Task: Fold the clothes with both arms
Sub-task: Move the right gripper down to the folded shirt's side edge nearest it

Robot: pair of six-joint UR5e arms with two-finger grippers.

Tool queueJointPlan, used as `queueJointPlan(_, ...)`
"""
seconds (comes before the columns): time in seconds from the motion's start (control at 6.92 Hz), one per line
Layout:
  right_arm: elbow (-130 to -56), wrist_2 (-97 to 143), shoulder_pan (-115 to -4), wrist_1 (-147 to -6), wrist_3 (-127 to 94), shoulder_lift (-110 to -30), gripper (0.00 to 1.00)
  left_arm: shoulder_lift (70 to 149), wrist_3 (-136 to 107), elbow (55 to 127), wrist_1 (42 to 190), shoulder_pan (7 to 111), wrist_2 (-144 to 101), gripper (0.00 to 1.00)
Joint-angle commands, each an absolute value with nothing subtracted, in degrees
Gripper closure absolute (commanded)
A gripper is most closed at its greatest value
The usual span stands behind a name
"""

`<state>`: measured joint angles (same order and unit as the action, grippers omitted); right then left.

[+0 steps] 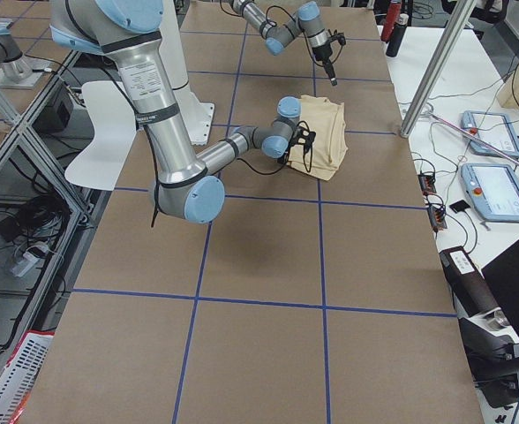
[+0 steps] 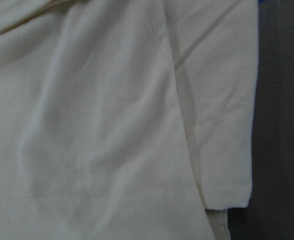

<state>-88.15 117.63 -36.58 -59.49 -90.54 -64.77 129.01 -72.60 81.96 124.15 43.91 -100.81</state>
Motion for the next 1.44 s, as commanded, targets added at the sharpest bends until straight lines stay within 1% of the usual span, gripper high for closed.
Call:
queueJointPlan(0.0, -88.59, 117.95, -36.56, -59.5, -90.53, -65.39, 0.0, 128.58, -72.6, 81.91, 124.45, 43.86, -100.81, 0.05)
queueJointPlan(0.29, -88.33, 117.95, -36.3, -59.5, -90.53, -65.13, 0.01, 128.5, -72.42, 81.74, 124.54, 43.77, -100.72, 0.05)
queueJointPlan(0.43, -88.59, 117.95, -36.3, -60.55, -90.61, -64.87, 0.15, 128.15, -72.42, 81.83, 124.63, 43.77, -100.72, 0.05)
queueJointPlan(0.58, -88.85, 118.04, -36.21, -62.3, -90.53, -64.17, 0.49, 128.14, -72.33, 81.83, 124.63, 43.77, -100.72, 0.05)
queueJointPlan(0.72, -89.47, 118.3, -36.21, -62.4, -90.53, -64.16, 0.87, 128.14, -72.25, 81.83, 124.63, 43.77, -100.72, 0.05)
queueJointPlan(0.87, -89.73, 118.3, -36.21, -62.4, -90.53, -64.25, 1.0, 128.06, -72.25, 81.83, 124.63, 43.77, -100.64, 0.05)
queueJointPlan(1.3, -91.13, 120.85, -36.39, -62.32, -90.35, -65.03, 1.0, 128.06, -72.16, 81.74, 124.63, 43.77, -100.63, 0.05)
